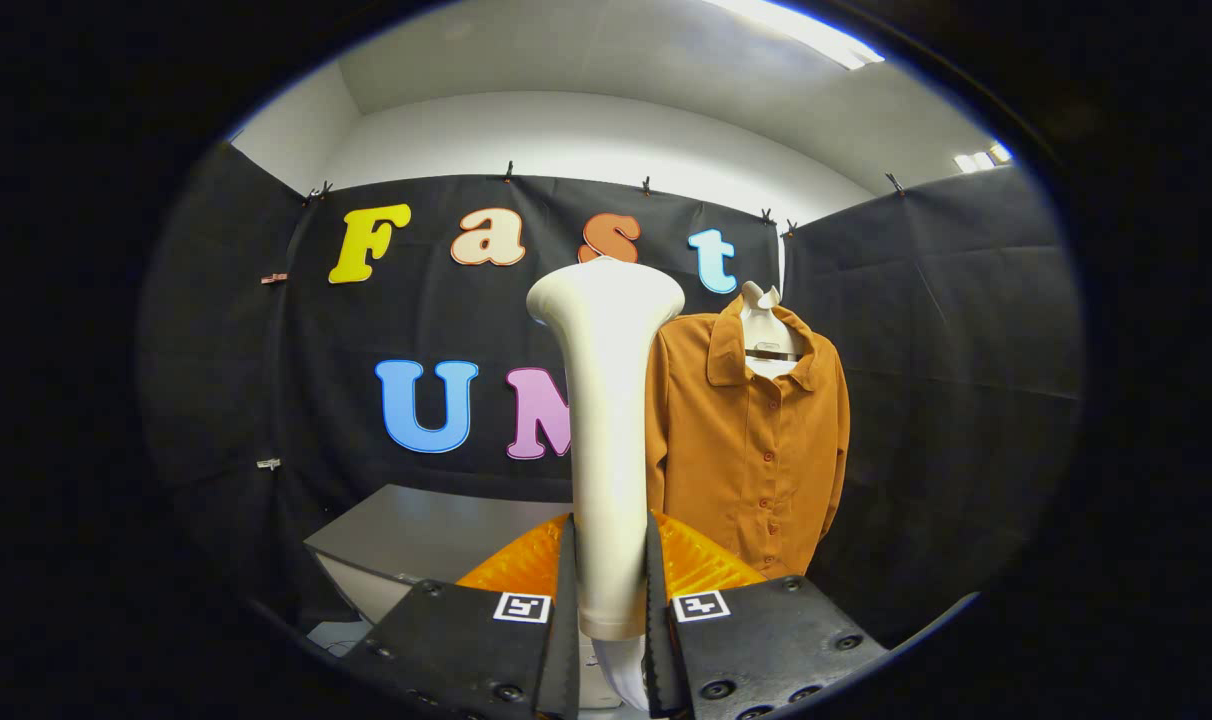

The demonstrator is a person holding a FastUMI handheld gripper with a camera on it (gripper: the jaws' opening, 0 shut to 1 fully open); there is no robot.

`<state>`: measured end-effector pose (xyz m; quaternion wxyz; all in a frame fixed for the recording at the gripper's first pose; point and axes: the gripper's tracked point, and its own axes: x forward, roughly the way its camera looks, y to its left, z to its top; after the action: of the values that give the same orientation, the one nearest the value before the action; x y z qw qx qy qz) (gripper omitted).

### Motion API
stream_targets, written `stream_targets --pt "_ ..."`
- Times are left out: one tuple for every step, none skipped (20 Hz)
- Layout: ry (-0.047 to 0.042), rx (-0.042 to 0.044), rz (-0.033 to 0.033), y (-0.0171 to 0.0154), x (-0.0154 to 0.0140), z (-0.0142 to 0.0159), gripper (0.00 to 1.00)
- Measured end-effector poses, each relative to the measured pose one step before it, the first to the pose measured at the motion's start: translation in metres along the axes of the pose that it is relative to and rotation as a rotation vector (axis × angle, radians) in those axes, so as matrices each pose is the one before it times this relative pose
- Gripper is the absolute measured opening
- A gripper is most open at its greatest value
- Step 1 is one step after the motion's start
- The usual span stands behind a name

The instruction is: Iron the clothes twice with a garment steamer, once on the left side and once on the right side.

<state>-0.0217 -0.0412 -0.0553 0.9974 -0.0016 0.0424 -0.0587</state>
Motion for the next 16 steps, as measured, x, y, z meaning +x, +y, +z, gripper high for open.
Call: stream_targets --pt "-0.00188 -0.00074 0.00197 0.00086 -0.00037 0.00090 0.30" --pt "-0.00066 -0.00158 0.00240 0.00117 -0.00096 0.00096 0.30" --pt "-0.00160 -0.00083 0.00182 0.00082 -0.00012 0.00128 0.30" --pt "-0.00222 -0.00230 0.00066 0.00087 -0.00135 0.00068 0.30" --pt "-0.00028 -0.00151 0.00047 0.00026 -0.00033 0.00071 0.30" --pt "0.00009 0.00034 0.00167 0.00106 -0.00070 -0.00023 0.30" --pt "0.00002 -0.00122 0.00277 0.00041 0.00006 0.00011 0.30" --pt "0.00016 -0.00300 0.00071 0.00081 -0.00094 0.00058 0.30" --pt "0.00101 -0.00488 0.00085 0.00008 -0.00021 0.00040 0.30" --pt "-0.00075 0.00061 0.00231 0.00147 0.00013 0.00060 0.30" --pt "-0.00073 0.00154 0.00250 0.00100 -0.00029 0.00071 0.30" --pt "-0.00093 0.00043 0.00168 0.00116 -0.00074 0.00053 0.30" --pt "-0.00153 0.00073 0.00051 0.00017 -0.00053 0.00074 0.30" --pt "-0.00088 0.00027 0.00186 0.00057 -0.00014 0.00058 0.30" --pt "0.00013 0.00009 0.00131 0.00046 -0.00004 -0.00001 0.30" --pt "-0.00098 0.00059 0.00071 -0.00027 0.00047 0.00032 0.30"
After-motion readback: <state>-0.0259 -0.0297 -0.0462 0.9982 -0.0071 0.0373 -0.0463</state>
